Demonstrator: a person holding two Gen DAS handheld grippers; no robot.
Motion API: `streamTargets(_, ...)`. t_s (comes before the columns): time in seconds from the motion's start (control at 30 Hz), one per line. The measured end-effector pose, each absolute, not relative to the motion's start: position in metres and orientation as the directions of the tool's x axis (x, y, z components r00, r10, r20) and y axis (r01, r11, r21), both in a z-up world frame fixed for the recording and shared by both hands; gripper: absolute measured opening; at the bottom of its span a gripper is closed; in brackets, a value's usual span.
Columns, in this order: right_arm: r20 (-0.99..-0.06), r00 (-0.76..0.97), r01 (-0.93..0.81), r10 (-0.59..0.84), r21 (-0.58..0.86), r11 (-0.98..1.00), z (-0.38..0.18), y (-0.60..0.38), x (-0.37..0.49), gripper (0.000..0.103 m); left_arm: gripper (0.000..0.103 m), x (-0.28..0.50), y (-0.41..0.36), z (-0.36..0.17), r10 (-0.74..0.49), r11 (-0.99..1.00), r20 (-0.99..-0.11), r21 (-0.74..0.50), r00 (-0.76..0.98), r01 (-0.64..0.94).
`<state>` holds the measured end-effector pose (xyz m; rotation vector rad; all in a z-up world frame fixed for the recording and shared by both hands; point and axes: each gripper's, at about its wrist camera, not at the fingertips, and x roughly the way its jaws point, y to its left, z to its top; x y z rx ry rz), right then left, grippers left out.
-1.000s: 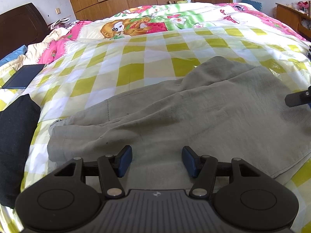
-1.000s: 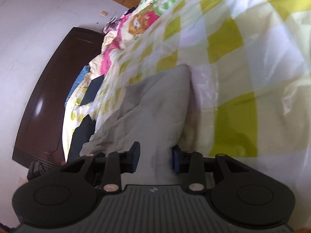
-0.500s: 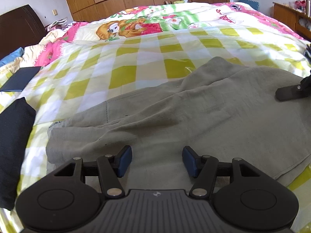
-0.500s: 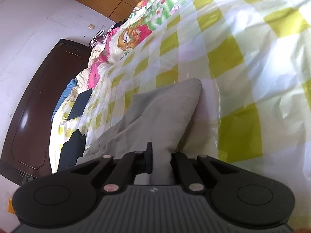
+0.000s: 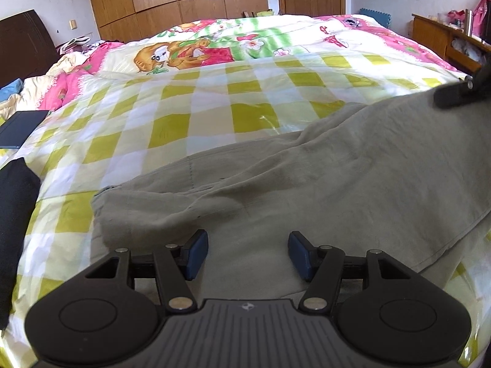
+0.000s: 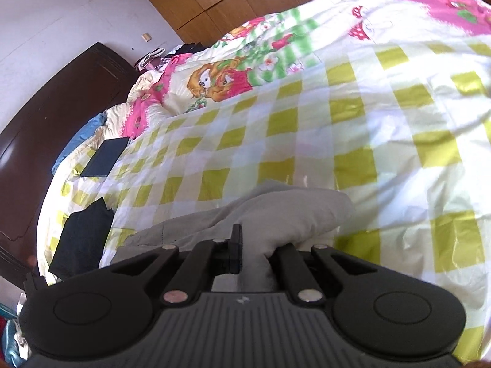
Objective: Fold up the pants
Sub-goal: 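Fold the held edge over the trouser stack and open the right gripper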
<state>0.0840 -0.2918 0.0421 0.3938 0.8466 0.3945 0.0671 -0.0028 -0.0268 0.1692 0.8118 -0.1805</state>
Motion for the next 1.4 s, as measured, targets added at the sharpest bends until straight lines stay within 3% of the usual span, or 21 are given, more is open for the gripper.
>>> streamTargets(0.3,-0.688,0.576,-0.389,0.441,0.243,0.889,0.08,-0.179,0.084,0.003,0.071,0.04,0.054,-0.028,-0.088,0.984,-0.719,0.045,0.689,0.173)
streamTargets(0.7,-0.763,0.492,-0.762,0.42,-0.144,0.631,0.047,-0.013,0.031,0.003,0.071,0.015,0.09,-0.034,-0.134,0.985,-0.701,-0.015,0.701,0.174)
streamTargets(0.93,-0.782,0.436,-0.782,0.446,-0.085,0.617,0.036,0.007,0.032,0.004,0.071,0.012,0.109,-0.036,-0.18,0.983,-0.687,-0.096,0.704,0.158)
streamTargets(1.2,-0.771,0.369,-0.842,0.519,-0.039,0.539,0.044,0.01,0.03,0.036,0.071,0.008,0.113,-0.037,-0.196,0.98,-0.681,-0.107,0.706,0.169)
streamTargets(1.4,-0.757,0.354,-0.839,0.549,0.002,0.544,0.042,0.021,0.036,0.036,0.071,0.004,0.12,-0.034,-0.221,0.975,-0.672,-0.135,0.706,0.177)
